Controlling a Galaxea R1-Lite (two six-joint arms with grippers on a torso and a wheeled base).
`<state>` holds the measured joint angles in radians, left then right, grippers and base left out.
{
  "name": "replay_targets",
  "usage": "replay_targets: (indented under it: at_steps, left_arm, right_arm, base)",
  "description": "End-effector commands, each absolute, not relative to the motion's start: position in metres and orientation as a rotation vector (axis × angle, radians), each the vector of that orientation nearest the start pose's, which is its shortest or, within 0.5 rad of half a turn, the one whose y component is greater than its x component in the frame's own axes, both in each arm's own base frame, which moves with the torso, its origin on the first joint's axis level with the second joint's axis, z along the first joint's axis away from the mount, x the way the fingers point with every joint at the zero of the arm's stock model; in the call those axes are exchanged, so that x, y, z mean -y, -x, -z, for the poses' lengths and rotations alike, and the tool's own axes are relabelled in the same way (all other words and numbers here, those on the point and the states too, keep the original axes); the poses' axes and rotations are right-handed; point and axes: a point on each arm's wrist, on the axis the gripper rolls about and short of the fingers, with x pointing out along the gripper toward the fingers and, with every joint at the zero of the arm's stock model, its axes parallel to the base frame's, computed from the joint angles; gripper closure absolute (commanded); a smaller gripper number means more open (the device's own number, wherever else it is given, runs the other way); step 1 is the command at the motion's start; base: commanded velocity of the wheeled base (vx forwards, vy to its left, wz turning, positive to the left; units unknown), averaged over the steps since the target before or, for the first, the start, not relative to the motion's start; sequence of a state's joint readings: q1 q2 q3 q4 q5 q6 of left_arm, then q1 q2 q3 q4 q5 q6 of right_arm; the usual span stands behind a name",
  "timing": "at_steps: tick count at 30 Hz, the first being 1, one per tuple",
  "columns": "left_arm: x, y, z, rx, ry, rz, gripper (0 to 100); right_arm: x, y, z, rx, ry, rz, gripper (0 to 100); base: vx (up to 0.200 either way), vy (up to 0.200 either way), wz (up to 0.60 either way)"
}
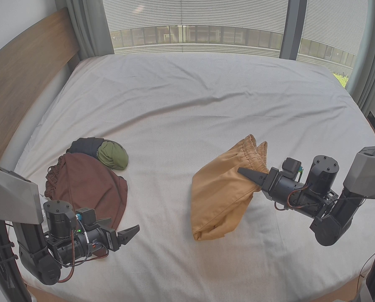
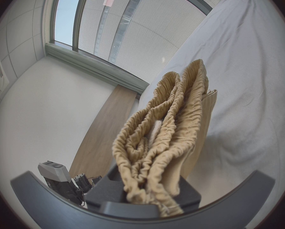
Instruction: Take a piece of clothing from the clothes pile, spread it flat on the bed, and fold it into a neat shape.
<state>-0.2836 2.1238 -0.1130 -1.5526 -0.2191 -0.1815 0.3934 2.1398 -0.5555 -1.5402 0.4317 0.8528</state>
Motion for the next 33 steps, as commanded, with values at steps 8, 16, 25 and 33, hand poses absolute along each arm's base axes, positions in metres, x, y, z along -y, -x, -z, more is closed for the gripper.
replay_targets:
  at_steps: [8, 16, 25, 33]
  left_arm:
    - [0.075, -0.232, -0.02, -0.506, 0.171, 0.456, 0]
    - [0.075, -0.232, -0.02, -0.507, 0.173, 0.456, 0]
    - [0.075, -0.232, -0.02, -0.507, 0.173, 0.456, 0]
    - [0.076, -0.233, -0.021, -0.506, 0.187, 0.457, 0]
  right_arm:
    - [-0.145, -0.324, -0.093, -0.316, -0.843, -0.795, 100]
    - [-0.149, -0.339, -0.103, -0.298, -0.844, -0.798, 100]
    - [-0.153, -0.357, -0.115, -0.28, -0.845, -0.795, 100]
    - [-0.157, -0.37, -0.127, -0.27, -0.845, -0.796, 100]
  base:
    - [0.0, 0.0, 0.0]
    - [0.0, 0.0, 0.0]
    - [0.0, 0.0, 0.0]
    - [0.0, 0.0, 0.0]
